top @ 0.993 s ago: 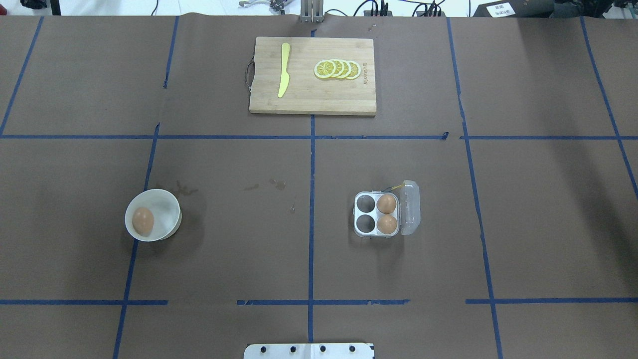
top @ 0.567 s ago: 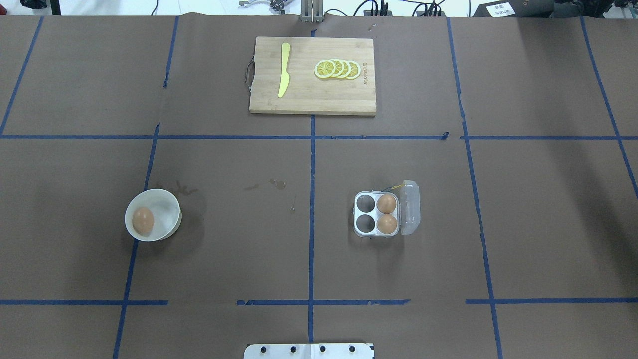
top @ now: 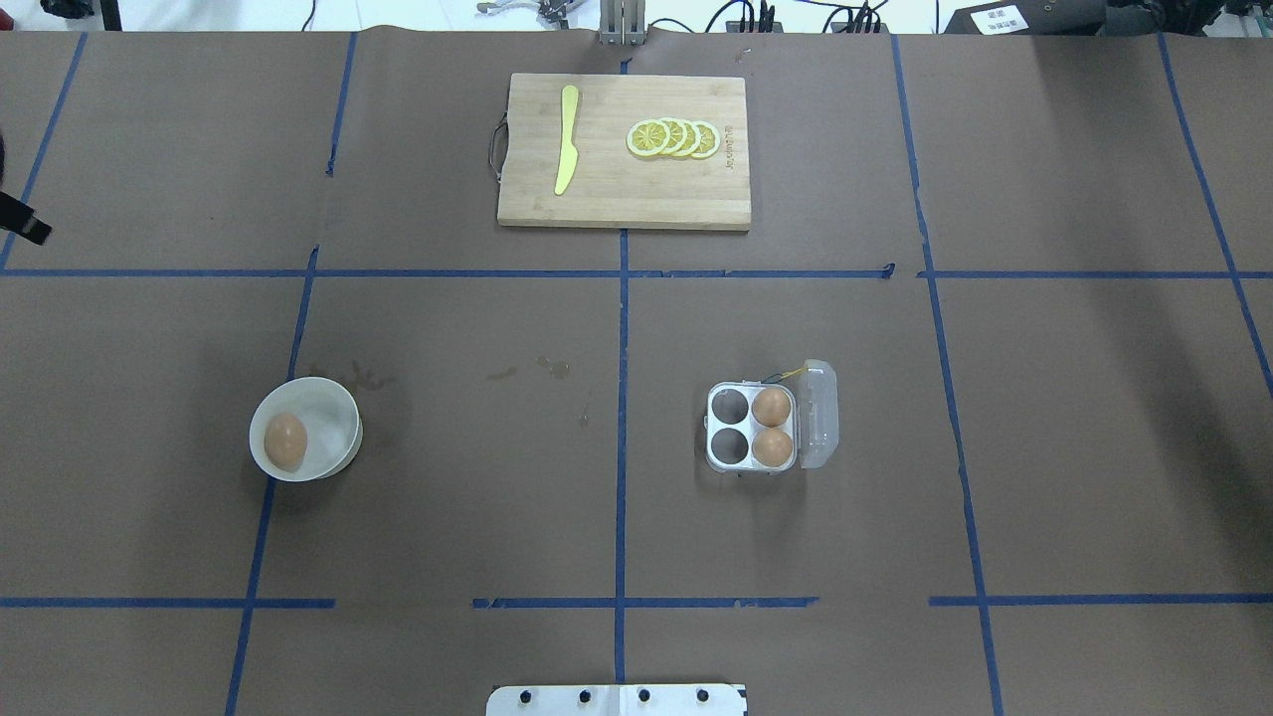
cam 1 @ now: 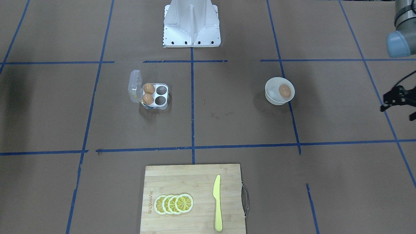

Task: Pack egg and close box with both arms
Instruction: 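Move the left gripper down over the brown egg in the white bowl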

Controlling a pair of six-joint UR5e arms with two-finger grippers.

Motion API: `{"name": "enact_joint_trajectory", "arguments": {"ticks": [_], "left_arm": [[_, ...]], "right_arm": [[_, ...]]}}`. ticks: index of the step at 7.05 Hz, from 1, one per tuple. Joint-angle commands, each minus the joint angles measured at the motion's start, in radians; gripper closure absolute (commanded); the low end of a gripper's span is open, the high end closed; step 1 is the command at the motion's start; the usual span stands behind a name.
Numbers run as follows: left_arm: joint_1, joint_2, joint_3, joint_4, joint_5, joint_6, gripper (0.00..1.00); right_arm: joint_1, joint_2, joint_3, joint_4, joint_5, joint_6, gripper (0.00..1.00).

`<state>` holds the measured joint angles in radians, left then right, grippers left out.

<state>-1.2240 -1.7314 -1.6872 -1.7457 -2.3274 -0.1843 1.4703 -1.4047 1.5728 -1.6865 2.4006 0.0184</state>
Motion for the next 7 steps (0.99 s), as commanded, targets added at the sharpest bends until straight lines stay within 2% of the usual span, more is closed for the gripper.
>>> {"name": "enact_joint_trajectory", "arguments": {"ticks": [1, 3, 4, 5, 6, 7], "left_arm": [[0.205, 0.000, -0.154, -0.017, 0.095, -0.360, 0.00], [0.341, -0.003, -0.209, -0.009, 0.151, -0.641, 0.00], [0.457, -0.020, -0.221, -0.002, 0.245, -0.825, 0.00], [0.531, -0.025, -0.236, 0.038, 0.307, -0.892, 0.01], [0.567, -0.048, -0.252, 0.139, 0.330, -0.900, 0.01], [0.604, -0.133, -0.249, 0.292, 0.412, -0.902, 0.01]], "right_arm": [[-0.002, -0.003, 0.006, 0.001, 0.017, -0.002, 0.00], [-0.024, -0.005, 0.009, 0.001, 0.025, -0.005, 0.00], [-0.042, -0.005, 0.009, 0.001, 0.023, -0.006, 0.00], [-0.054, -0.005, 0.007, 0.001, 0.023, -0.006, 0.00], [-0.068, -0.003, 0.007, 0.001, 0.023, -0.006, 0.00], [-0.073, -0.005, 0.007, 0.001, 0.025, -0.005, 0.00]]}}
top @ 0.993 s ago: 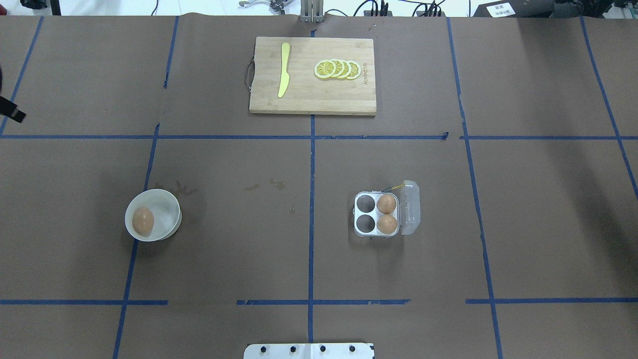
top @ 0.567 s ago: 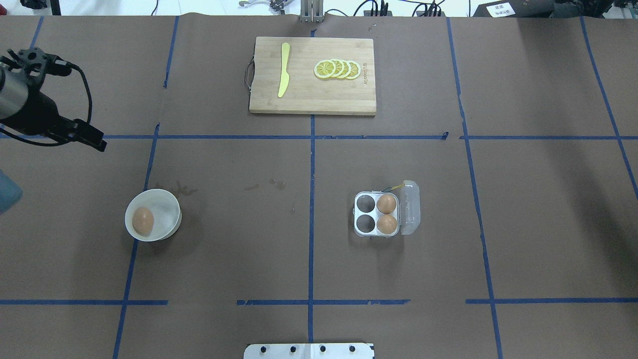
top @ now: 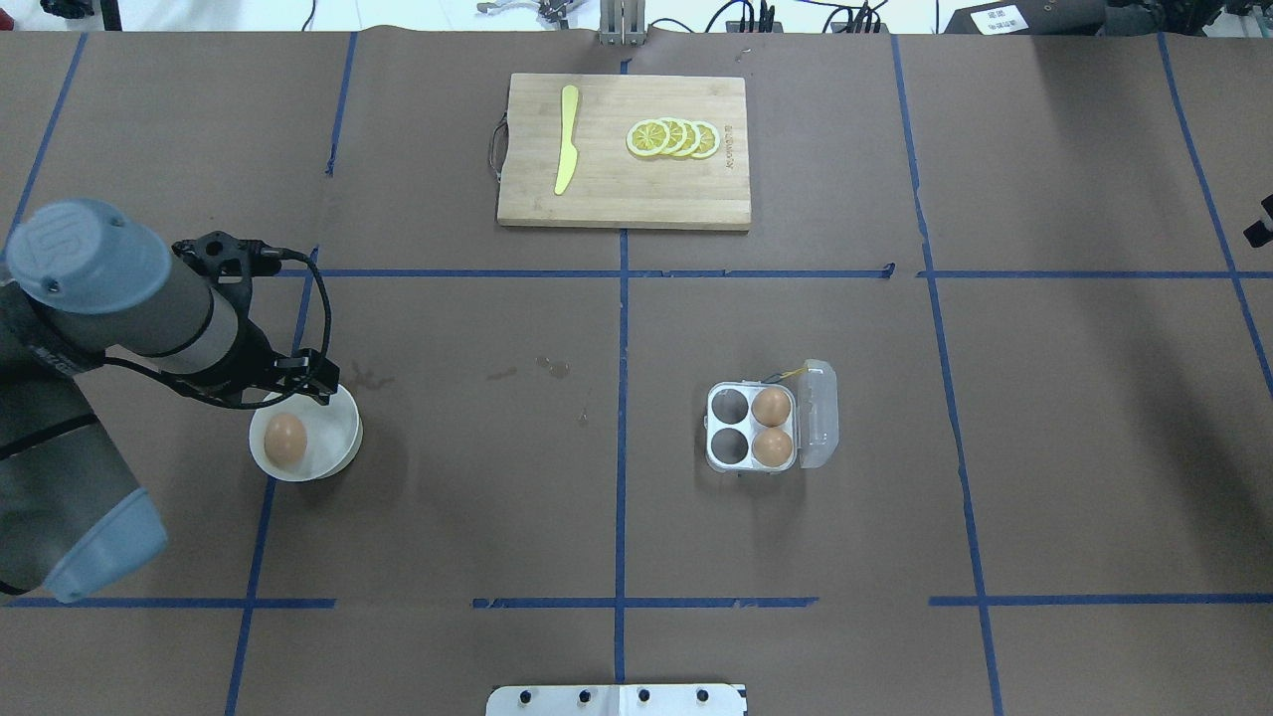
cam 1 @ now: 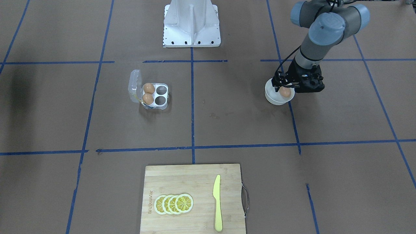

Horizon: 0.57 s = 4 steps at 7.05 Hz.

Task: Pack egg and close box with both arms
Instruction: 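Move the left gripper down over the brown egg in the white bowl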

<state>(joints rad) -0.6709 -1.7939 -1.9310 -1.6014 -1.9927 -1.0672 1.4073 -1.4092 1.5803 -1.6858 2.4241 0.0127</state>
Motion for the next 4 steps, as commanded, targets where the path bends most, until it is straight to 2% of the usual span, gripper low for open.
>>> {"name": "enact_joint_trajectory", "arguments": {"ticks": [1, 4], "left_arm": [[0.054, -0.084, -0.013, 0.187, 0.103, -0.022, 0.03], [0.067, -0.079, 0.021, 0.189, 0.107, -0.019, 0.14]], "right_arm": [[-0.017, -0.001, -0.003, 0.000, 0.001, 0.001, 0.00], [-0.022, -0.001, -0.009, 0.000, 0.000, 0.003, 0.00]]}}
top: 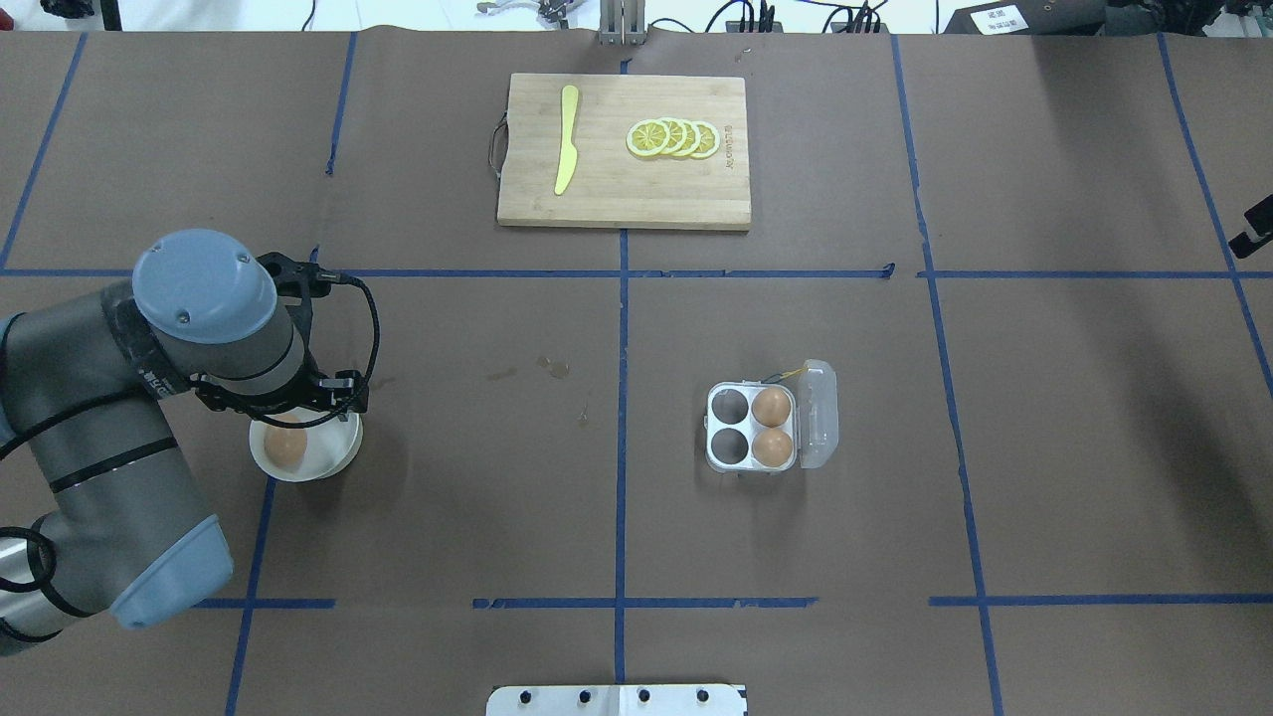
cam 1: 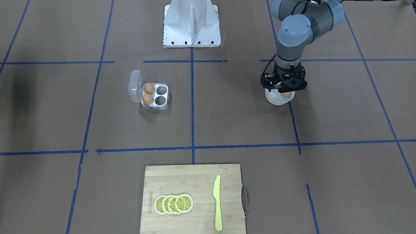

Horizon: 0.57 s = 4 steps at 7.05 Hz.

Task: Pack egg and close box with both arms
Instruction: 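Move the left gripper down over the brown egg in the white bowl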

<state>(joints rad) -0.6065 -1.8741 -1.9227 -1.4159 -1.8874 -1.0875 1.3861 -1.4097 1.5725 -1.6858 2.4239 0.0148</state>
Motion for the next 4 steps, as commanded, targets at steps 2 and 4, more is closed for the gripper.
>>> {"name": "enact_joint_trajectory", "arguments": {"ticks": [2, 4], "left_arm": [[0.004, 0.004, 0.024, 0.005, 0.001, 0.001, 0.22], [0.004, 0.003, 0.048, 0.005, 0.001, 0.004, 0.22]], "right_arm": [[-0.002, 0.000, -0.002, 0.000, 0.000, 0.002, 0.00], [-0.002, 0.000, -0.003, 0.000, 0.000, 0.002, 0.00]]}}
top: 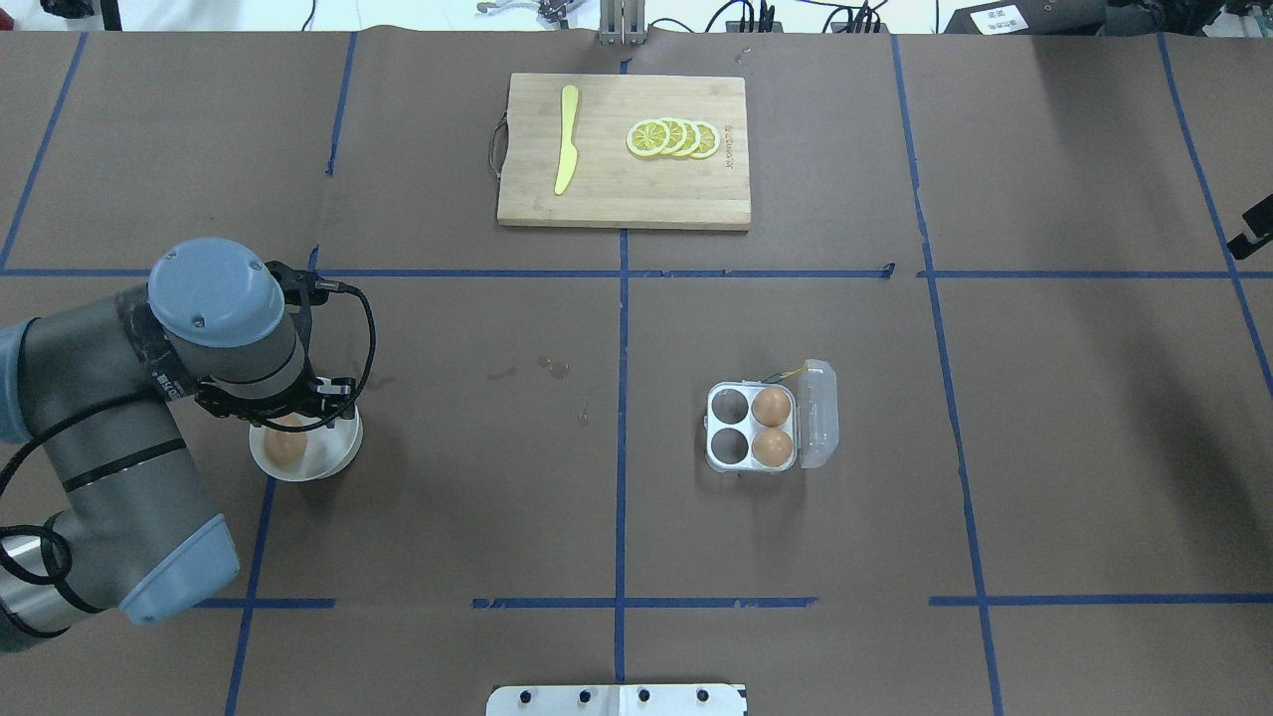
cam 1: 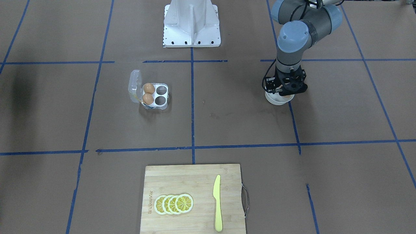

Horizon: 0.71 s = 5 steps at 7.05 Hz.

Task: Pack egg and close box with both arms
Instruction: 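Close the left gripper on the brown egg inside the bowl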

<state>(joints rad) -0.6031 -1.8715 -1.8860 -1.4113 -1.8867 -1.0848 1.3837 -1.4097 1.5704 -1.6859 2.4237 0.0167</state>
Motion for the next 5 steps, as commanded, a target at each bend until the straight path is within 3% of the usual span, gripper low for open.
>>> {"name": "enact_joint_trajectory", "arguments": {"ticks": [1, 5], "left_arm": [[0.002, 0.000, 0.014, 0.000, -0.002, 0.003, 0.22], [0.011, 0.000, 0.027, -0.001, -0.002, 0.008, 0.27]], "right_arm": [[0.000, 0.000, -0.004, 0.000, 0.000, 0.000, 0.00], [-0.002, 0.000, -0.009, 0.000, 0.000, -0.001, 0.00]]}}
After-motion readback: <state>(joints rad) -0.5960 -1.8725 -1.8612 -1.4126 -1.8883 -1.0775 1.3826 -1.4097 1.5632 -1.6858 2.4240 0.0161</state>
